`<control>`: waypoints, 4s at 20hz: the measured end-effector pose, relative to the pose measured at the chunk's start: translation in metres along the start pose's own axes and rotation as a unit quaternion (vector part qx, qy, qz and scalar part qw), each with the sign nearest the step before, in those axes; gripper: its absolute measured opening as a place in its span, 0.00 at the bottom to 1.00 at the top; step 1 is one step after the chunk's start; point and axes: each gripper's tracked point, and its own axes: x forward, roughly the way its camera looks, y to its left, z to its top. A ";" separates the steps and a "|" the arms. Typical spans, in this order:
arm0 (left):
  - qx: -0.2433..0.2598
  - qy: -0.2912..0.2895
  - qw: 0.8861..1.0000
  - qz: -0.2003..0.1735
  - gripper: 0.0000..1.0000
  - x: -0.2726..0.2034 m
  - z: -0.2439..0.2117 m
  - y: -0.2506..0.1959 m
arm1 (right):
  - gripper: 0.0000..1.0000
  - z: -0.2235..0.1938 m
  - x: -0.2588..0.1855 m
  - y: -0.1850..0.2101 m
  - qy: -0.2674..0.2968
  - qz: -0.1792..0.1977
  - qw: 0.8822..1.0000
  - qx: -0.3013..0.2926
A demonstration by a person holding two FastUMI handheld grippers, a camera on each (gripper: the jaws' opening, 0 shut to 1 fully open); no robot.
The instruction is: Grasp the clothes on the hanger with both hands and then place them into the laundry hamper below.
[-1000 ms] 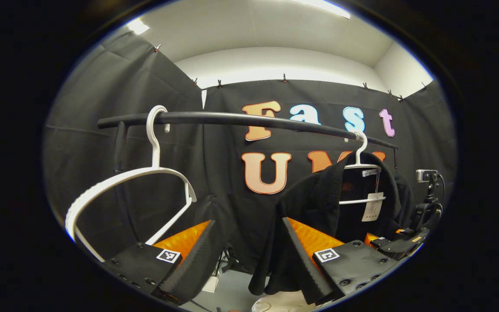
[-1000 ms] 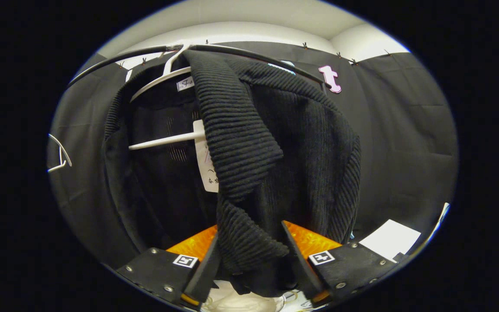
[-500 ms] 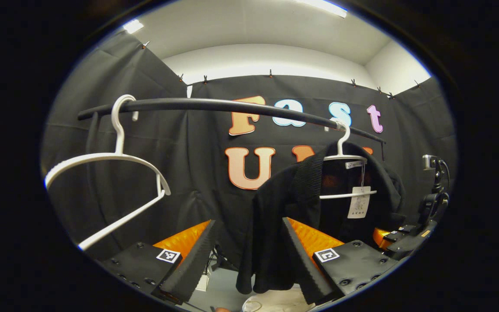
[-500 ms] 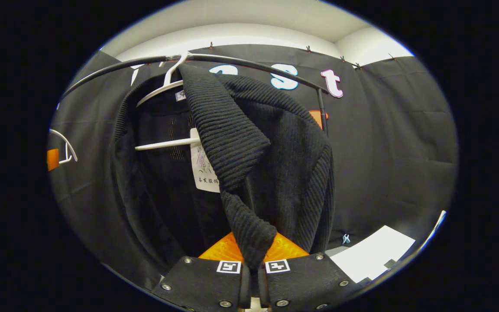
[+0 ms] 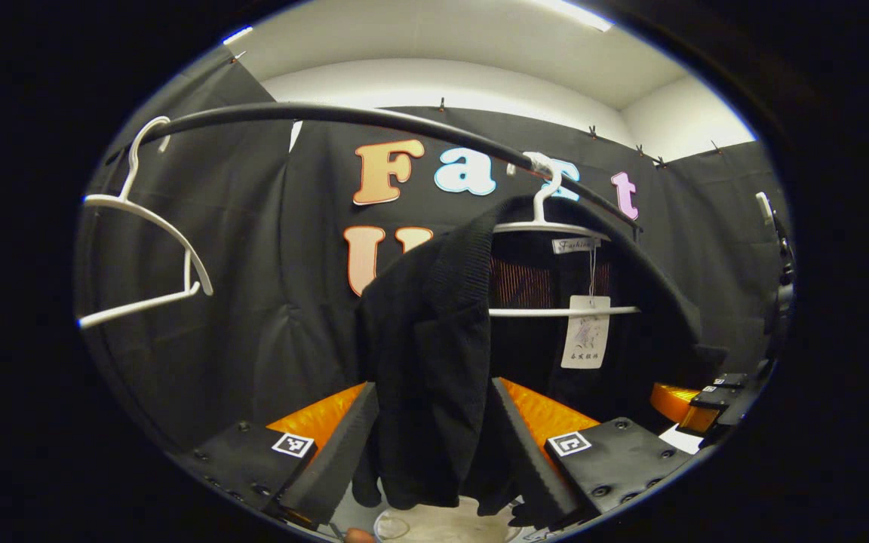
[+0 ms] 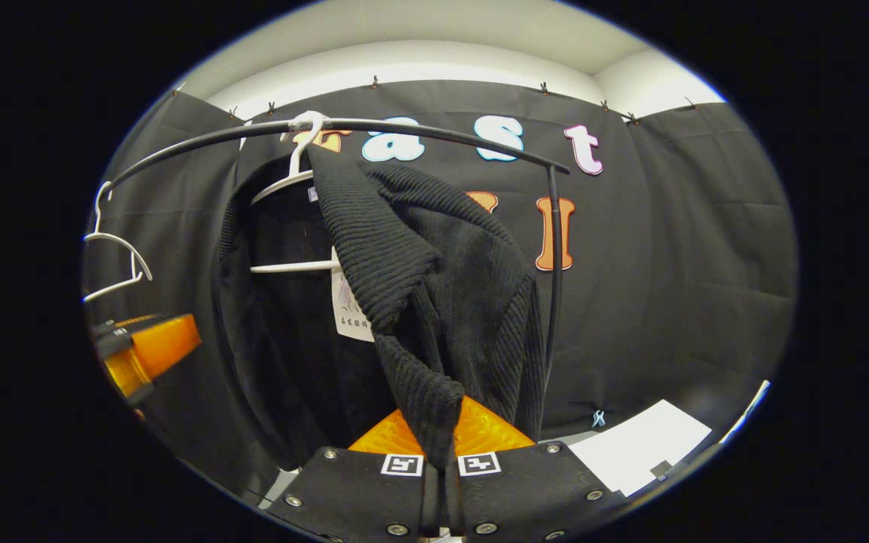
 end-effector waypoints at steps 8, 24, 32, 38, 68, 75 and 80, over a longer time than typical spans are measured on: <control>-0.002 0.019 1.000 0.012 0.93 0.044 -0.046 -0.010 | 0.02 0.016 -0.017 -0.008 -0.006 0.012 1.000 -0.002; 0.013 0.048 0.998 0.032 1.00 0.093 -0.082 0.007 | 0.08 0.087 -0.032 -0.064 -0.052 -0.011 0.998 -0.024; 0.021 0.052 0.997 0.045 0.90 0.098 -0.083 0.013 | 0.02 0.159 -0.008 -0.108 -0.093 -0.019 0.993 -0.076; 0.024 0.055 0.997 0.056 0.64 0.094 -0.082 0.020 | 0.03 0.181 0.037 -0.119 -0.089 0.016 0.992 -0.087; 0.042 -0.022 0.970 0.239 0.12 0.049 0.022 0.194 | 0.04 0.168 0.162 -0.073 -0.024 0.247 0.967 0.050; 0.026 -0.020 0.968 0.249 0.12 0.074 0.023 0.212 | 0.04 0.138 0.193 -0.055 0.008 0.289 0.954 0.083; 0.022 -0.025 0.962 0.270 0.12 0.077 0.026 0.234 | 0.04 0.129 0.206 -0.050 0.017 0.313 0.943 0.110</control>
